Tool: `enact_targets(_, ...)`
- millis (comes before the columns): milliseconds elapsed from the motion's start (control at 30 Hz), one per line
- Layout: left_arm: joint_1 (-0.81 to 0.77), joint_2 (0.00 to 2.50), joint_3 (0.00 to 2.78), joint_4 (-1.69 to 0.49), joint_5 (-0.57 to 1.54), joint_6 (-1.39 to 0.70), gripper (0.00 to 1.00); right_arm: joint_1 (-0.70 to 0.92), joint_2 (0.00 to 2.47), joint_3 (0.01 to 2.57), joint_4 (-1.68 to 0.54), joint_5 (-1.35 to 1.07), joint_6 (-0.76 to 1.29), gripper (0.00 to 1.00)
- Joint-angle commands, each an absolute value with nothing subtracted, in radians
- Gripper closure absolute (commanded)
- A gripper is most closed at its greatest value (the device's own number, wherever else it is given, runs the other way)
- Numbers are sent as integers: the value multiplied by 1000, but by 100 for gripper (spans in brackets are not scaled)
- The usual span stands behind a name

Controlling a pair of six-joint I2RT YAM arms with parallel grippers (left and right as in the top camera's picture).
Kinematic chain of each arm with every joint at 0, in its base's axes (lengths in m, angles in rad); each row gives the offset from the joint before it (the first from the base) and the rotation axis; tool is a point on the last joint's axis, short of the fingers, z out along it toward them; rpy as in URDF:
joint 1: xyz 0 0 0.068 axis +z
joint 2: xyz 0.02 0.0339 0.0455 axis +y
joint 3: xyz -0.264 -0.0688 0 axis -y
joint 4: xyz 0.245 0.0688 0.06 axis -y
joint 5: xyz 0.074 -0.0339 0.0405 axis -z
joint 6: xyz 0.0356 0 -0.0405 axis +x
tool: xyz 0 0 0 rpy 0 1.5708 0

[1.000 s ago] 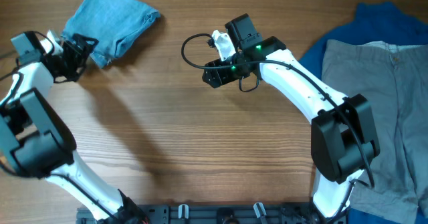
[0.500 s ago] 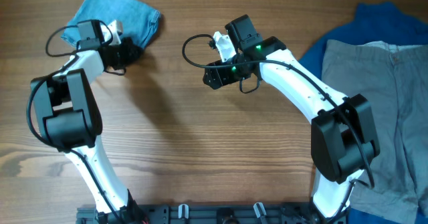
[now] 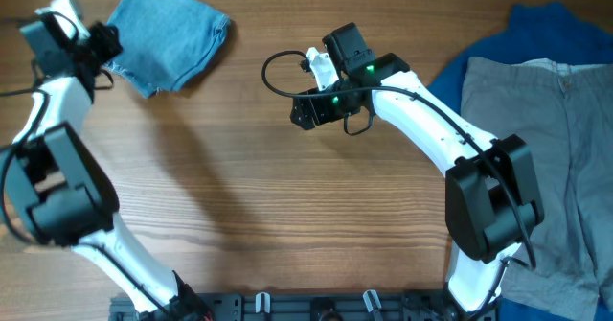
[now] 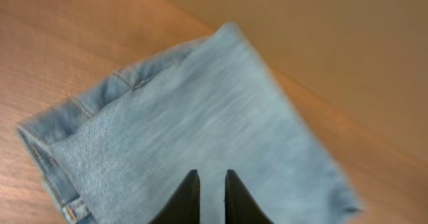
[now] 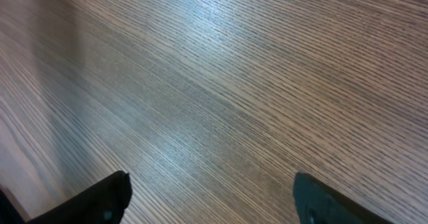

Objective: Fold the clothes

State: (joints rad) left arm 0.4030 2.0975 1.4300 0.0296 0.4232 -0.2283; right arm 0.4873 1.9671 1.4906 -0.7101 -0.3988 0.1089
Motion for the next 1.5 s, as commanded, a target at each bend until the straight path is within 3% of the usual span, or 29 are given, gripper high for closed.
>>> enact_targets(0,400,2258,1420,116,383,-213,92,484,1964,1480,-712,-391,115,16)
enact_targets(67,408,2304,1420,48,345,-213,96,485,1964,1480,-712,-392,116,16)
enact_targets(167,432,2312,1420,-270,159,-335,96,485,1964,1480,-722,-400,154,16)
enact_targets(233,453,2312,1420,-390,140,-384,96,486,1964,1480,-722,-405,158,17)
enact_targets(367,472,2288,1420,-562,171,-484,96,486,1964,1480,-722,-404,157,17)
enact_targets(567,446,2242,1420,-564,399,-533,96,486,1964,1480,-716,-403,102,17)
enact_targets(600,442,2213,1420,-561,400,-490,88,485,1963,1484,-711,-403,99,17)
enact_targets(667,447,2074,1443,-601,400,-345,39,482,1952,1528,-716,-408,45,0)
enact_targets(700,447,2001,1463,-632,400,-294,1,482,1936,1552,-712,-407,25,1)
enact_targets(800,428,1675,1501,-727,400,-80,0,482,1853,1616,-686,-345,27,0)
enact_targets(933,364,1436,1501,-852,399,80,0,479,1725,1659,-692,-218,37,0)
enact_targets(1067,309,1317,1501,-996,400,83,0,479,1514,1659,-783,-14,222,0)
enact_targets(1233,310,1180,1501,-1099,400,102,0,479,1205,1659,-937,20,243,0)
enact_targets(1467,310,1053,1501,-1229,400,101,0,479,1003,1659,-1095,23,244,1)
